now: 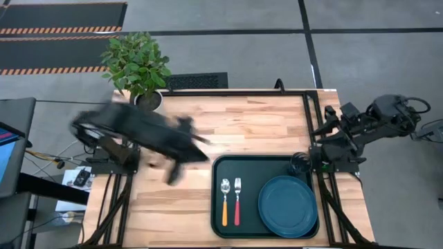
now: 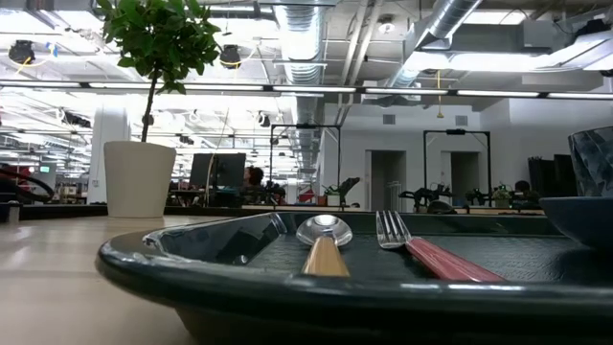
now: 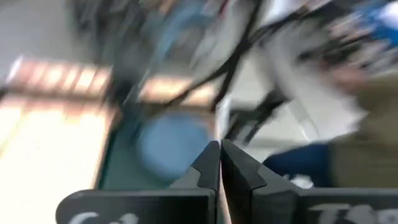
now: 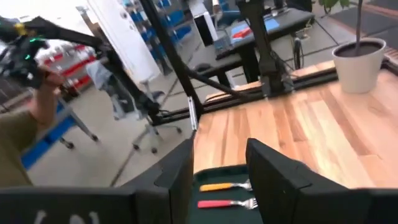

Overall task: Pick and place plate/cup/fork/spoon on tray
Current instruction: Return to Home Position

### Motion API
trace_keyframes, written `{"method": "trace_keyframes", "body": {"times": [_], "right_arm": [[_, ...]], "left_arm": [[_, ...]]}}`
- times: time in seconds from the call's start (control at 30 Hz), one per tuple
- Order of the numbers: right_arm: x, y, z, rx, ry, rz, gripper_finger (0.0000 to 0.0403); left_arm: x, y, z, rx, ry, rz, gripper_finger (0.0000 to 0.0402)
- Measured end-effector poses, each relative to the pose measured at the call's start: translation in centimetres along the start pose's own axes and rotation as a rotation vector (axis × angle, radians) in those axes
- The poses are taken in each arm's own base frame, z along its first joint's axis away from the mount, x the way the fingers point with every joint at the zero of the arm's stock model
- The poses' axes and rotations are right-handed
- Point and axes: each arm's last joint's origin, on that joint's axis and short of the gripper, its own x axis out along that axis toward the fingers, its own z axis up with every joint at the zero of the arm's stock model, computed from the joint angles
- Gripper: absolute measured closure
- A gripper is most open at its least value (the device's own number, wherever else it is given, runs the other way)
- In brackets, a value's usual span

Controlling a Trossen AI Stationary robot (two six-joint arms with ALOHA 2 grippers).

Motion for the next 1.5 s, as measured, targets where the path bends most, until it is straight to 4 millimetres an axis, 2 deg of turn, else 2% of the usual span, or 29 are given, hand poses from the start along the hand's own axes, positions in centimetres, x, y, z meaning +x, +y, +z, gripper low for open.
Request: {"method": "trace_keyframes", "body": {"times": [0.1,0.17,0.23,0.3,0.4,0.5,0.63,0.73,0.8,0.87,1.0,1.07,1.17,1.27,1.4,1.5], "right_arm": [[-0.6,-0.5,-1.0,0.017,-0.061,0.029,0.023],[-0.7,-0.8,-1.7,0.028,-0.118,0.06,0.0231],[-0.6,-1.2,-2.6,0.035,-0.171,0.103,0.0233],[-0.1,-1.5,-3.7,0.044,-0.213,0.157,0.0234],[0.8,-2.1,-5.2,0.055,-0.263,0.215,0.0234],[1.9,-2.7,-6.5,0.075,-0.29,0.238,0.0232],[3.3,-3.5,-8.3,0.07,-0.327,0.233,0.0229],[4.7,-4.3,-10.0,0.053,-0.4,0.248,0.023],[5.5,-4.8,-11.2,0.045,-0.449,0.269,0.0232],[6.0,-5.2,-12.1,0.046,-0.482,0.283,0.0233],[6.5,-5.8,-13.1,0.059,-0.502,0.248,0.0234],[6.8,-6.2,-13.7,0.053,-0.5,0.223,0.0234],[7.6,-6.9,-15.2,0.054,-0.462,0.194,0.0232],[8.5,-7.9,-17.3,0.072,-0.445,0.145,0.0231],[9.0,-8.4,-18.4,0.026,-0.363,0.092,0.023],[9.0,-8.7,-18.5,-0.004,-0.367,0.019,0.0232]], "left_arm": [[-4.9,-1.6,0.1,0.12,-0.214,-0.153,0.0401],[-6.7,-2.0,-1.0,0.145,-0.309,-0.233,0.0401],[-7.3,-1.6,-2.9,0.104,-0.392,-0.276,0.0401],[-7.1,-0.8,-5.7,0.038,-0.487,-0.332,0.0401],[-6.1,0.9,-10.9,-0.018,-0.656,-0.501,0.0401],[-5.5,3.5,-17.0,-0.101,-0.765,-0.61,0.0401],[-5.8,7.1,-24.3,-0.17,-0.911,-0.688,0.0401],[-6.8,9.2,-28.3,-0.184,-0.998,-0.758,0.0401],[-7.6,10.2,-30.2,-0.177,-1.048,-0.828,0.0401],[-8.0,10.9,-31.6,-0.16,-1.071,-0.869,0.0401],[-7.8,10.7,-32.2,-0.038,-1.053,-0.974,0.0401],[-7.0,10.6,-32.5,-0.045,-0.961,-0.919,0.0401],[-4.6,10.7,-33.7,-0.03,-0.762,-0.756,0.0401],[-3.6,11.1,-34.3,-0.01,-0.703,-0.575,0.0401],[-3.3,10.9,-34.8,0.169,-0.674,-0.593,0.0401],[-3.1,10.8,-35.2,0.245,-0.618,-0.646,0.0401]]}}
